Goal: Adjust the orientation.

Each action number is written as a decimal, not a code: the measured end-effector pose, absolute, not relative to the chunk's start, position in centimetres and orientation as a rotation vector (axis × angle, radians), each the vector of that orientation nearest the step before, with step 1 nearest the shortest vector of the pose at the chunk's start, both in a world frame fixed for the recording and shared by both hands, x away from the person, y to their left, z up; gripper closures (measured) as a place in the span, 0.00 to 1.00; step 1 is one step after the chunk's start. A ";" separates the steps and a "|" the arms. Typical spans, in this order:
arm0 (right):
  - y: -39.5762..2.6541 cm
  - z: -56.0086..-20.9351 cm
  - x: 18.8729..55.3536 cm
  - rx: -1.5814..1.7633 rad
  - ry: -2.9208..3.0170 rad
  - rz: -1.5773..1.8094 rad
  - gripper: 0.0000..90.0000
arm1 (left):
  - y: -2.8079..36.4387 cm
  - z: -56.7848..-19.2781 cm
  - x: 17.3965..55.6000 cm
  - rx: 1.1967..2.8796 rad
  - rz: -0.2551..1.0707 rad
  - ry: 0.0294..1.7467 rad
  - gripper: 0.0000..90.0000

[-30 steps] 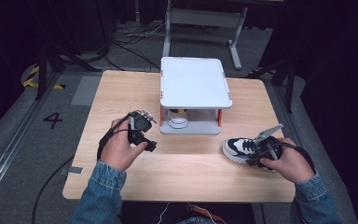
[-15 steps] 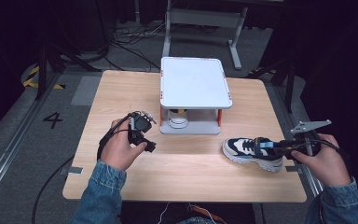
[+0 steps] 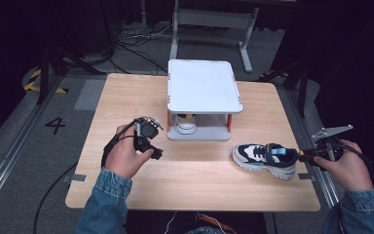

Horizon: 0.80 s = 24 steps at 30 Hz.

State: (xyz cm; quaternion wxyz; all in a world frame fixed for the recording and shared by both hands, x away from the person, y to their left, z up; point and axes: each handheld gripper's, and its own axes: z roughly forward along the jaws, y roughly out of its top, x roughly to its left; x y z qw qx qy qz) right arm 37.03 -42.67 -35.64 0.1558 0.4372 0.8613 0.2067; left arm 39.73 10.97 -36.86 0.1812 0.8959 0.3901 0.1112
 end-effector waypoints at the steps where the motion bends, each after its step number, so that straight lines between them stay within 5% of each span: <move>1: -42.9 -35.7 37.0 1.253 2.469 0.593 0.73 | 11.0 -36.9 39.7 2.532 0.317 1.101 0.28; 9: -43.6 -36.4 37.3 1.288 2.538 0.618 0.97 | 10.8 -36.8 39.8 2.532 0.314 1.097 0.28; 24: -36.8 -35.3 34.3 1.094 2.841 0.617 0.98 | 9.7 -36.7 40.2 2.548 0.310 1.058 0.28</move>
